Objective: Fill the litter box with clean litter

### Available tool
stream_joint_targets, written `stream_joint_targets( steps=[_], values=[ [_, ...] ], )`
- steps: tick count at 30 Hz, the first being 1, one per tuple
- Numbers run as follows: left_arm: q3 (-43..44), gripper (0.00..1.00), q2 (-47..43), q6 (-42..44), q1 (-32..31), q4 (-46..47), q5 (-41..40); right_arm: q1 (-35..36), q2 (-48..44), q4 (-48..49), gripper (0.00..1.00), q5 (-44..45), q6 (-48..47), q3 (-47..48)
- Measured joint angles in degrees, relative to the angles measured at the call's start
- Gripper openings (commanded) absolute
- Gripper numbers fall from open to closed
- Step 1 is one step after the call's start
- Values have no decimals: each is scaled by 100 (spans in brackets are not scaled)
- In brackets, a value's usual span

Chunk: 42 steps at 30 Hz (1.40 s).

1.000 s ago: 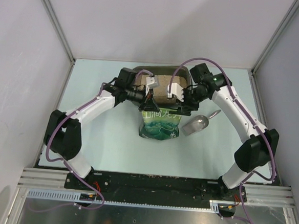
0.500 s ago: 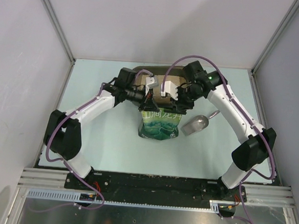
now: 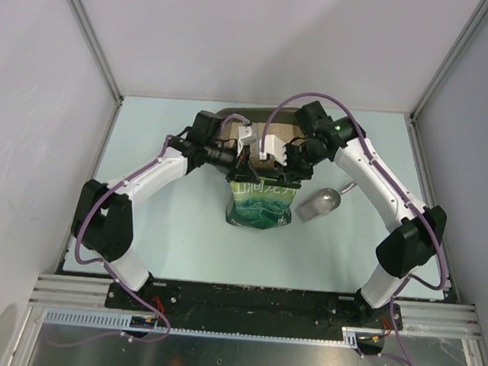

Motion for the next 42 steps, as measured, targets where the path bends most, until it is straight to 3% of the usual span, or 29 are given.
stream_joint_targets(
  steps=[7, 10, 11, 12, 15, 17, 25, 26, 27, 28, 31, 35, 42],
  values=[
    [2, 15, 13, -39, 2, 0, 0, 0, 142, 44, 0, -136, 81, 0],
    [2, 24, 13, -46, 2, 2, 0, 2, 142, 48, 1, -142, 94, 0],
    [2, 28, 13, -48, 2, 4, -2, 2, 142, 48, 5, -142, 101, 0],
    [2, 35, 13, -50, 2, 4, -7, 7, 142, 48, 15, -142, 127, -2],
    [4, 40, 13, -61, 9, 4, -48, 13, 142, 68, 40, -136, 227, -15],
    [13, 43, 13, -96, 17, 7, -118, 17, 142, 83, 49, -125, 341, -28],
    [264, 60, -4, -205, 157, -13, -258, -160, 142, 52, 70, -157, 824, 48],
    [343, 63, -24, -260, 203, -26, -302, -227, 142, 48, 76, -192, 929, 114],
    [415, 69, -35, -293, 245, -50, -330, -306, 140, 74, 97, -234, 1095, 199],
    [520, 73, -46, -319, 310, -72, -376, -365, 129, 114, 100, -243, 1246, 271],
    [863, 82, -118, -428, 525, -118, -603, -570, -2, 562, 100, -155, 2057, 385],
    [1283, 89, -297, -415, 691, -125, -1279, -695, -160, 1375, 100, 774, 3342, 358],
    [1182, 100, -616, -46, 686, -105, -3622, -743, -415, 2522, 100, 2540, 4756, -463]
  ],
)
